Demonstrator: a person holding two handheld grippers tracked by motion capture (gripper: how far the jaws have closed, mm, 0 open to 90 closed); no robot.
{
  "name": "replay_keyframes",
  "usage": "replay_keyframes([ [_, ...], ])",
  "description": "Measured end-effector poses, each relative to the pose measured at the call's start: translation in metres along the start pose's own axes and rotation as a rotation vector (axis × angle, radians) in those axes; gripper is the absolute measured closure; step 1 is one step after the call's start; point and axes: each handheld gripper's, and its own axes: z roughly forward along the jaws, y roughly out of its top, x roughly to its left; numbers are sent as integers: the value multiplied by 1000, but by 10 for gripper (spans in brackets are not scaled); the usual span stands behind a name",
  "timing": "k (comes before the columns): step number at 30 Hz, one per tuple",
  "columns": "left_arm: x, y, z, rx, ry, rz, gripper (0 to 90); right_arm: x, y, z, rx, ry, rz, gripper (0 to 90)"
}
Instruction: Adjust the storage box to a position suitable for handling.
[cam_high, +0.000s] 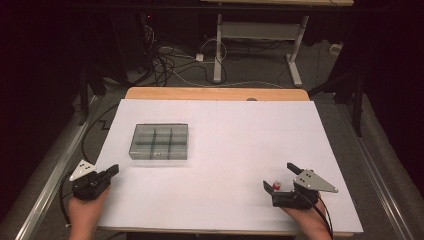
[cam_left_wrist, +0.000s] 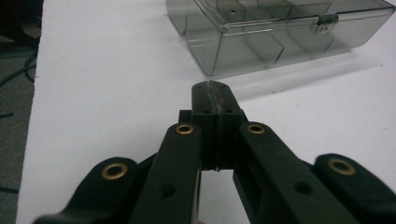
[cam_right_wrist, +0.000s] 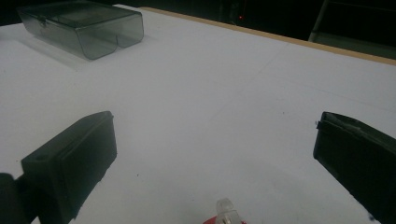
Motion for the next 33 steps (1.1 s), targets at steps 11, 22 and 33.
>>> replay_keyframes([
  [11, -2, 0, 1, 6, 16, 13, 877, 0, 0, 0, 1, 5, -2, 3],
  [22, -10, 35, 4, -55, 36, 1, 877, 2, 1, 0, -13, 15, 3, 3],
  [33, -12, 72, 20, -74, 23, 1, 877, 0, 1, -2, -19, 12, 9, 3],
])
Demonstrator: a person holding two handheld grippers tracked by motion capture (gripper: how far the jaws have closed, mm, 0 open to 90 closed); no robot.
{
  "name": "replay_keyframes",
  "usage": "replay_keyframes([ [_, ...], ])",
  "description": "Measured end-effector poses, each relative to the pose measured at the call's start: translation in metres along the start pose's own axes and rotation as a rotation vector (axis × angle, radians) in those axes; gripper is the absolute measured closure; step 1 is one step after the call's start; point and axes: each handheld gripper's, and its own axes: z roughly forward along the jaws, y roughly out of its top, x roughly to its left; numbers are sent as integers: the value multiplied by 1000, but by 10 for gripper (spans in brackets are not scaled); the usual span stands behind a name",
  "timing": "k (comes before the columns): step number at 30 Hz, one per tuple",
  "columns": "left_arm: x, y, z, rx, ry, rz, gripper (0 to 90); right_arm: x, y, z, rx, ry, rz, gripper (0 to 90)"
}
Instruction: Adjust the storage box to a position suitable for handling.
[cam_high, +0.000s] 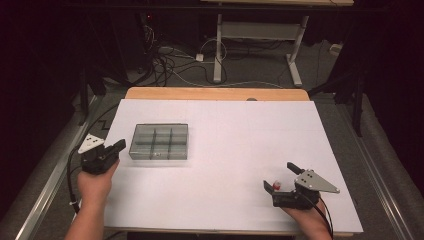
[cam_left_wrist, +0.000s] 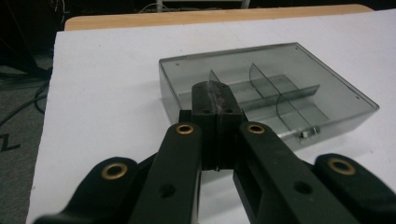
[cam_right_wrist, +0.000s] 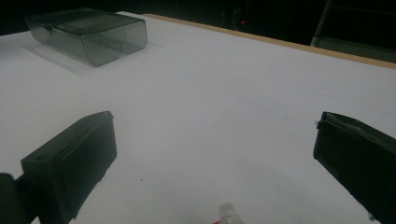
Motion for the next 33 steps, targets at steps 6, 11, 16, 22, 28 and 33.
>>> replay_keyframes([
  [6, 9, 9, 14, 18, 16, -12, 877, 1, 0, 0, -3, 3, -3, 3],
  [11, 12, 19, 23, 26, 30, 1, 877, 1, 0, 1, -1, 5, -2, 3],
  [16, 14, 28, 34, 35, 34, 16, 878, 1, 0, 1, 0, 4, -1, 3],
  [22, 18, 37, 49, 54, 60, 33, 877, 1, 1, 0, -8, 8, 8, 3],
  [28, 24, 49, 66, 64, 54, 27, 878, 1, 1, 1, -7, 11, 13, 3],
  [33, 34, 53, 88, 78, 65, 7, 878, 1, 1, 0, -12, 12, 12, 3],
])
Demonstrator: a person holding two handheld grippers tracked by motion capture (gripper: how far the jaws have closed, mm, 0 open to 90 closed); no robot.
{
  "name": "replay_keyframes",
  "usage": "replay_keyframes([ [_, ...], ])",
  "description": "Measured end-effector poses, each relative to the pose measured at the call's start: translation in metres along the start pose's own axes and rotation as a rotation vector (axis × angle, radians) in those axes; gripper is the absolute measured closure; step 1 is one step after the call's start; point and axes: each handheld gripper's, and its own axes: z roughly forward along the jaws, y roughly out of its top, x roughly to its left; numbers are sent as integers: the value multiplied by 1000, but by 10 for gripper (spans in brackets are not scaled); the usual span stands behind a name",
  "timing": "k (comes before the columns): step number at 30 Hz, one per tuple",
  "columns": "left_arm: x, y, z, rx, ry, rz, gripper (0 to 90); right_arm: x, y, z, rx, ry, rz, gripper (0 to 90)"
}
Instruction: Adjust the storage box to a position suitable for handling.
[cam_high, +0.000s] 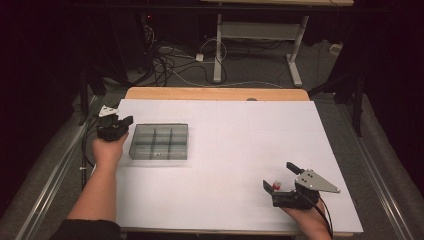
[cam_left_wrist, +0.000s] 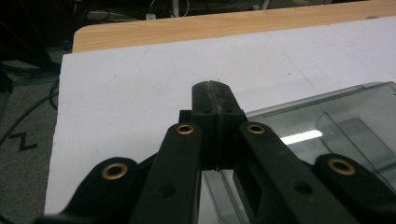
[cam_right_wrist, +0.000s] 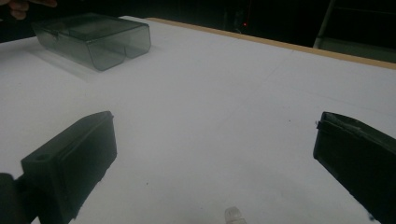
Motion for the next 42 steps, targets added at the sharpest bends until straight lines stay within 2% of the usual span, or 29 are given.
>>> replay_keyframes([
  [5, 5, 2, 13, 34, 7, 2, 878, 0, -2, 2, 11, 2, -1, 3],
  [9, 11, 1, 22, 36, -6, -13, 879, 1, -2, 2, 12, 1, 3, 3],
  [12, 12, -1, 25, 43, -17, -13, 879, 2, -1, 2, 9, 1, -2, 3],
  [13, 12, -3, 28, 59, -26, -9, 879, 2, -1, 2, 9, -1, -1, 3],
  [17, 12, -3, 31, 61, -36, -14, 879, 3, 0, 1, 4, 2, 0, 3],
  [20, 11, -3, 32, 76, -30, -13, 879, 3, 0, 1, 4, 1, 2, 3],
  [24, 9, -2, 32, 74, -25, 8, 879, 3, 0, 1, 7, 2, 1, 3],
  [28, 9, -2, 33, 98, -11, 42, 879, 3, -1, 2, 9, -1, 2, 3],
  [32, 11, -4, 35, 112, -22, 22, 880, 3, -1, 1, 11, -3, -1, 3],
  [42, 0, -4, 38, 108, -51, 63, 881, 2, -1, 1, 15, -16, 4, 3],
])
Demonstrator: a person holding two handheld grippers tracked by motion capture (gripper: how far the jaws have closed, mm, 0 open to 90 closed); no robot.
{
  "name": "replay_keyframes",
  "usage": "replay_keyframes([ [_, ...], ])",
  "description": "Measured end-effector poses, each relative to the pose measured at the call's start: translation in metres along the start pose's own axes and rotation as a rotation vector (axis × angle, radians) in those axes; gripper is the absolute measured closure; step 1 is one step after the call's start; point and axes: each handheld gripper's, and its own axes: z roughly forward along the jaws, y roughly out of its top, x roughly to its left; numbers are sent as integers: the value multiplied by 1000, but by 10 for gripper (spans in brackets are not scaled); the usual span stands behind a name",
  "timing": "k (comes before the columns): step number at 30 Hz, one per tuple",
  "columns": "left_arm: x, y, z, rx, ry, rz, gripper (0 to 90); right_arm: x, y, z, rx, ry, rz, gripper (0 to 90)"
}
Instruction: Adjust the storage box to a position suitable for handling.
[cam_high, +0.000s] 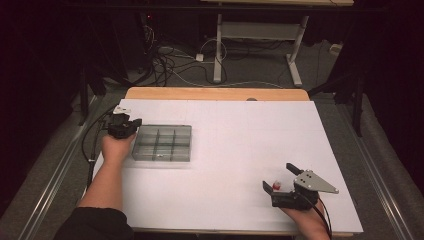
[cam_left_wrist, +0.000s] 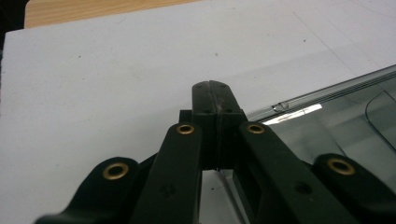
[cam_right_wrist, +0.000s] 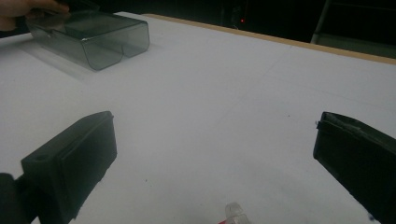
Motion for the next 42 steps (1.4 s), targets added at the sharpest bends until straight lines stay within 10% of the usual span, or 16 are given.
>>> replay_keyframes([
  [42, -131, -28, -19, 10, -205, 201, 880, 1, 0, 0, 1, 1, 3, 3],
])
